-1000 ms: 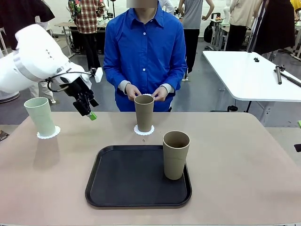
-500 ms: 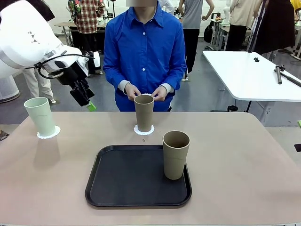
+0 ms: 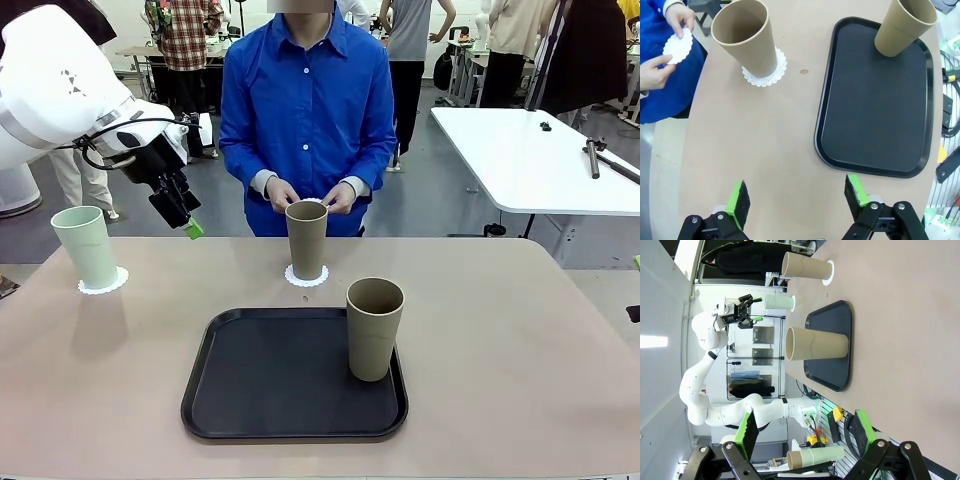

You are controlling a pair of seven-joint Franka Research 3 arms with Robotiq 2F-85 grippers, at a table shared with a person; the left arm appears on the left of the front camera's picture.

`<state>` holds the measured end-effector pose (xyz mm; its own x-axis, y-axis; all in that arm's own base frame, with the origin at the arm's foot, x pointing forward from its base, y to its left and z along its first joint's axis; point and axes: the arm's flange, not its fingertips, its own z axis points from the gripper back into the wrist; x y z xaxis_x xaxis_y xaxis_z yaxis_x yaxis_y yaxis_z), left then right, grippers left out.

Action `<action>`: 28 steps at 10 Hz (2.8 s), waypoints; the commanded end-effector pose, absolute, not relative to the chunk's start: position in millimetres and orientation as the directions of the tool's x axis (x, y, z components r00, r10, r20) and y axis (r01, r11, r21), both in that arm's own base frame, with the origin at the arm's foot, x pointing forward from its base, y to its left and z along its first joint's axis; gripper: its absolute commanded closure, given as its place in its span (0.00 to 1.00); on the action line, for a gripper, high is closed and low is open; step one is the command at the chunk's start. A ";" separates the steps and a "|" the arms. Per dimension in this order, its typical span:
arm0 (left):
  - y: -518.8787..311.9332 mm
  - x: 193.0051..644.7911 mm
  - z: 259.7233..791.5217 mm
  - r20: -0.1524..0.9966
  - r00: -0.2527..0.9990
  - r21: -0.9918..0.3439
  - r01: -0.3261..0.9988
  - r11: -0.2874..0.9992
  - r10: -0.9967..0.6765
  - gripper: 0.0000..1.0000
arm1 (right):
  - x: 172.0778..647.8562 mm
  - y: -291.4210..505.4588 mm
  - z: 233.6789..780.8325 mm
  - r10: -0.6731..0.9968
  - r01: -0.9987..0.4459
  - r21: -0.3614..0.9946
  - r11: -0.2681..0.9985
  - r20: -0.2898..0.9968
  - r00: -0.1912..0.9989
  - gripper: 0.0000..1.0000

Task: Place coasters on the table and set cups on them.
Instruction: Take one Reusable plastic cup from the Flat Tray and place it on a coaster set by the human.

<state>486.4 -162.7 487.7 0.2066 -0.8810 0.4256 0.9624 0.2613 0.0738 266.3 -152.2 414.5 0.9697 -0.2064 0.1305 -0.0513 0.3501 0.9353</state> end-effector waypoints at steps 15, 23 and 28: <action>-44.9 417.4 508.2 0.231 0.777 -0.092 0.616 0.782 -0.585 0.00 | 265.3 -151.6 414.2 -0.208 -0.062 0.939 0.338 0.139 0.968 0.00; 35.0 403.2 486.6 0.224 0.896 -0.066 0.406 0.911 -0.383 0.00 | 265.3 -151.6 414.2 -0.208 -0.062 0.939 0.338 0.139 0.968 0.00; 41.9 407.0 485.3 0.189 0.907 -0.098 0.400 0.911 -0.377 0.00 | 265.3 -151.6 414.2 -0.208 -0.062 0.939 0.338 0.139 0.968 0.00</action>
